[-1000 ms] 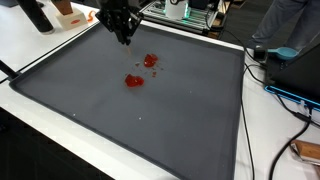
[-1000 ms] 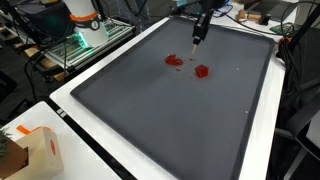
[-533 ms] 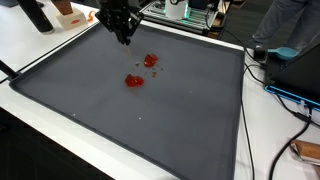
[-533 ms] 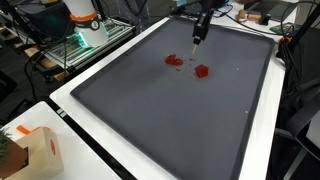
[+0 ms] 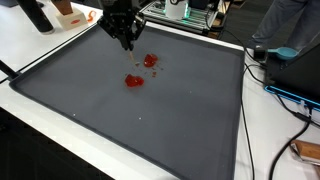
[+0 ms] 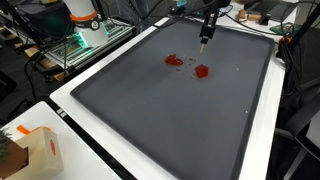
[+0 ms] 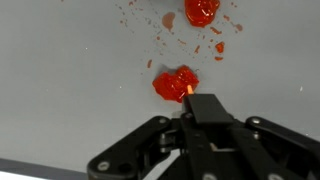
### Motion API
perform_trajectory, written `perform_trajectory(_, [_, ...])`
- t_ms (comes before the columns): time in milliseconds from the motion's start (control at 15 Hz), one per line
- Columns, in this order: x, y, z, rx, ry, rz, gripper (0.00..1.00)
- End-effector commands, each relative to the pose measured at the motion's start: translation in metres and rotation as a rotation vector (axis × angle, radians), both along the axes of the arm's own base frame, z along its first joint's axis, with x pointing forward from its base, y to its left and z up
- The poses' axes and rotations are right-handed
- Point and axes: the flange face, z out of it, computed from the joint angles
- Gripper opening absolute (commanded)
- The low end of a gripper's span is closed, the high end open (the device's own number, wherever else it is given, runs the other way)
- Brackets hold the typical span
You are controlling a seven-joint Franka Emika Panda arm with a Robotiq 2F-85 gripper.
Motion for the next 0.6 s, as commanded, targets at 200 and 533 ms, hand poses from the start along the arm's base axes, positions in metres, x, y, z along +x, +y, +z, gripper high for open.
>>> perform_trajectory(200, [-0.002, -0.002, -0.025, 0.088, -0.032, 0.126, 0.03])
perform_trajectory(533, [0.001, -0.005, -0.041, 0.104, -0.035, 0.175, 0.03])
